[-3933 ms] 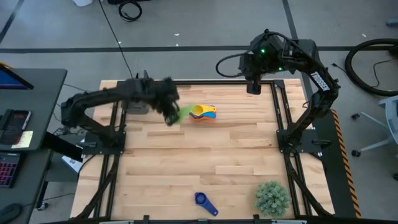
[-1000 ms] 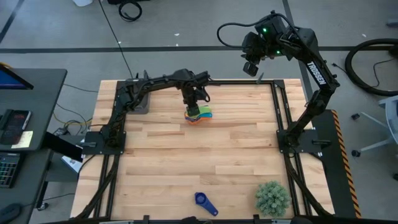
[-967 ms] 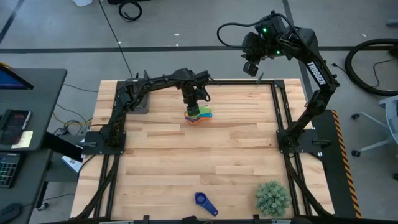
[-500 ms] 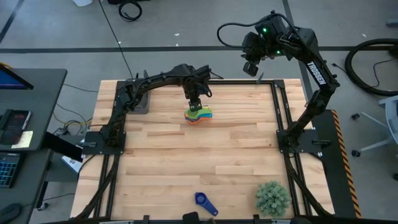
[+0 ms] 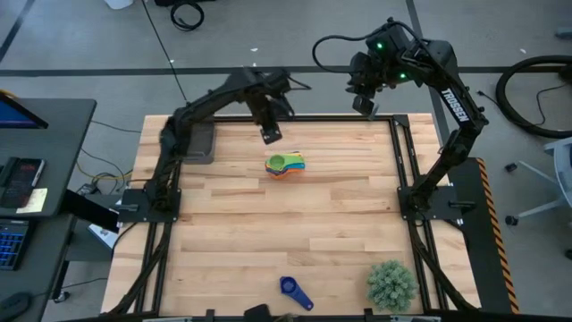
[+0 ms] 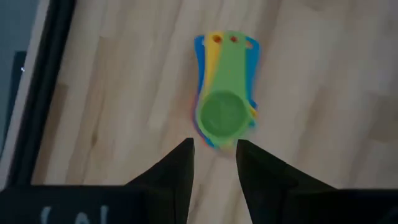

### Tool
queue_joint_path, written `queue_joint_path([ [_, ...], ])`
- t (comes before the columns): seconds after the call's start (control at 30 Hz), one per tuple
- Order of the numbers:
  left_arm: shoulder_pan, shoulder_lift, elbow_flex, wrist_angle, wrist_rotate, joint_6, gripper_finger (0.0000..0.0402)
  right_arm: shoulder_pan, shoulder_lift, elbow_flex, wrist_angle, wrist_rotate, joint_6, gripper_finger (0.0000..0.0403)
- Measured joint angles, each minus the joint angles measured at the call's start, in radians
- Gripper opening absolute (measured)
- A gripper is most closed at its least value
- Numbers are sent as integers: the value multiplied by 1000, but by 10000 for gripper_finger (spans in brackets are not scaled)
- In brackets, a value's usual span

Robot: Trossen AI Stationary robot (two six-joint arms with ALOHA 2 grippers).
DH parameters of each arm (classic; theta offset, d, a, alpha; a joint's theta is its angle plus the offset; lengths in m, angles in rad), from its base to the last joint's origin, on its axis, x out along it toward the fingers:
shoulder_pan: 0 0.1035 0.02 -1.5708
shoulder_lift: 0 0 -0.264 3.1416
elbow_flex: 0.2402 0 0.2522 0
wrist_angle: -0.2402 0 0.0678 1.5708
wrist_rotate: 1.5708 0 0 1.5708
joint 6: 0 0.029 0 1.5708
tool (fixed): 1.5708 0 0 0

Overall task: Nest measuring cups in basket
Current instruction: Stack the violet measuring cup on top of the green measuring cup

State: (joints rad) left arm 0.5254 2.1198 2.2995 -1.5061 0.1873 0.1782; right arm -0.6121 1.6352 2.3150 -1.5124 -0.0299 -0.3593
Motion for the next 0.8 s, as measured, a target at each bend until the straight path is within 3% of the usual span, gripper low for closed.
queue_joint_path([
  [0.17, 2, -124, -6, -39, -5, -75, 126, 1, 0, 0, -61, -14, -1, 93],
  [0.37, -5, -289, -6, -32, -9, -195, 126, 30, -1, -30, -53, -142, -3, 93],
  [0.7, -42, -489, -6, -62, -28, -221, 126, 166, 0, -197, -38, -171, 0, 109],
  [0.8, -61, -536, -6, -65, -29, -223, 126, 215, 0, -251, -29, -222, 2, 118],
])
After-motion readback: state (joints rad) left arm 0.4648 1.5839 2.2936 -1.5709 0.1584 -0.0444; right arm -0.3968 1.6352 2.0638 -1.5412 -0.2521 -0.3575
